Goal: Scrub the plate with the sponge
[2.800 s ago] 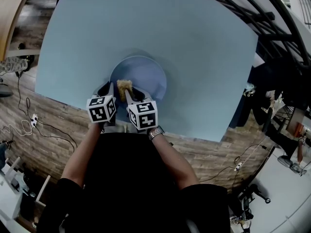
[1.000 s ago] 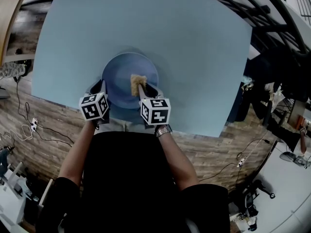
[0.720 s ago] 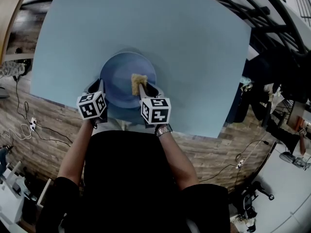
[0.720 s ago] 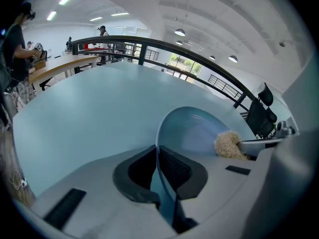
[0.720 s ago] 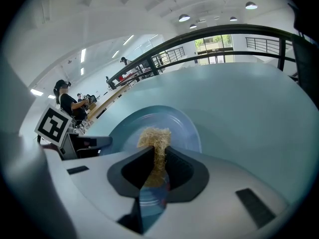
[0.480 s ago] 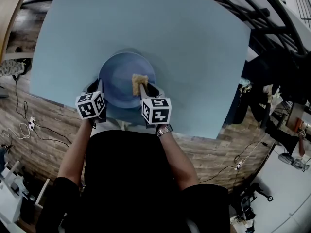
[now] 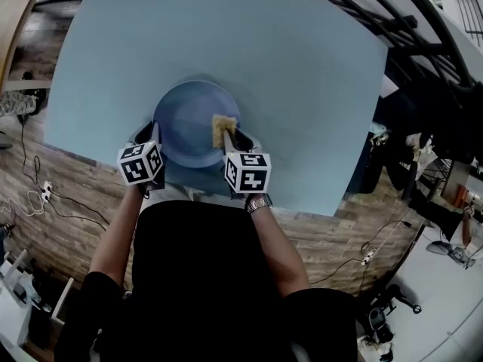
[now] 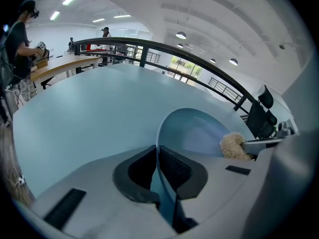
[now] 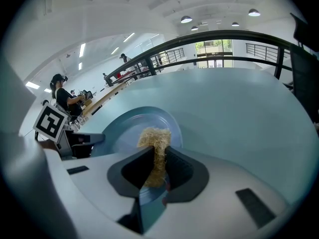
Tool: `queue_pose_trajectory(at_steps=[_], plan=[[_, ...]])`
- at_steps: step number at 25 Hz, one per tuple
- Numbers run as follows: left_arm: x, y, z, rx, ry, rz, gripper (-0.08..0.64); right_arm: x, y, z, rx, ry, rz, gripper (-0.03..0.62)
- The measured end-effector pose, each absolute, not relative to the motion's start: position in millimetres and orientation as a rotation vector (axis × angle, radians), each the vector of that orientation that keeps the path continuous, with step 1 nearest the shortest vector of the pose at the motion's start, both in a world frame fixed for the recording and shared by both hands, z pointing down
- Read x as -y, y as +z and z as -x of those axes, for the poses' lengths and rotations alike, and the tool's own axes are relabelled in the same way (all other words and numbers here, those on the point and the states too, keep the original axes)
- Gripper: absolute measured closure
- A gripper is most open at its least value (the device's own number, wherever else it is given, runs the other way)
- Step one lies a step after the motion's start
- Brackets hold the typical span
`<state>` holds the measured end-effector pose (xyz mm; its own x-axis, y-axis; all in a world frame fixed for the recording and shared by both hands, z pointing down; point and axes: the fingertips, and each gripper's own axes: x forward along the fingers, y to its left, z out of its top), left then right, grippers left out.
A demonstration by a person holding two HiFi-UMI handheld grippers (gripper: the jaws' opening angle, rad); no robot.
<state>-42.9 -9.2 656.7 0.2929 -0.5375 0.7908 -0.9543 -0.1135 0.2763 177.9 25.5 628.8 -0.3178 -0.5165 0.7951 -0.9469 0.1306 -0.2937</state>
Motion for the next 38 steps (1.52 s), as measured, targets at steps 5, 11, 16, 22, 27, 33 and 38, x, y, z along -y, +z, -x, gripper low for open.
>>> queue_pose_trajectory(at_steps=[5,11,16,22,27,33,38], plan=[[7.9,657.5,41.1,1.351,0.657,-1.769,0.552,-27.0,627.6,-190.5,1.874,1.080,-1.434,0.523],[8.3,655.6,40.6,1.351,0.652,-1.775,0.552,-25.5,622.7,-193.7,1.867,1.061,-1.447,0.523],[10.1,655.7,42.6,1.349,0.650,-1.776,0.552,-20.0,611.8,-191.8,1.881,1.044,-1.473,0.523],[8.3,656.4,41.4,1.354,0.638,-1.765,0.552,-14.6,595.8,-177.2,1.947,1.060,-1.470,0.523],[7.8,657.3,41.4,1.345,0.635,-1.760,0.552,-16.1,599.6,-144.3,1.992,1.088,-1.402,0.524],[8.2,657.9,41.8,1.346,0.622,-1.747,0.552,-17.2,605.5,-102.5,2.037,1.119,-1.316,0.523],[8.6,657.9,42.5,1.346,0.608,-1.736,0.552,-15.7,610.2,-72.5,2.064,1.144,-1.261,0.525]])
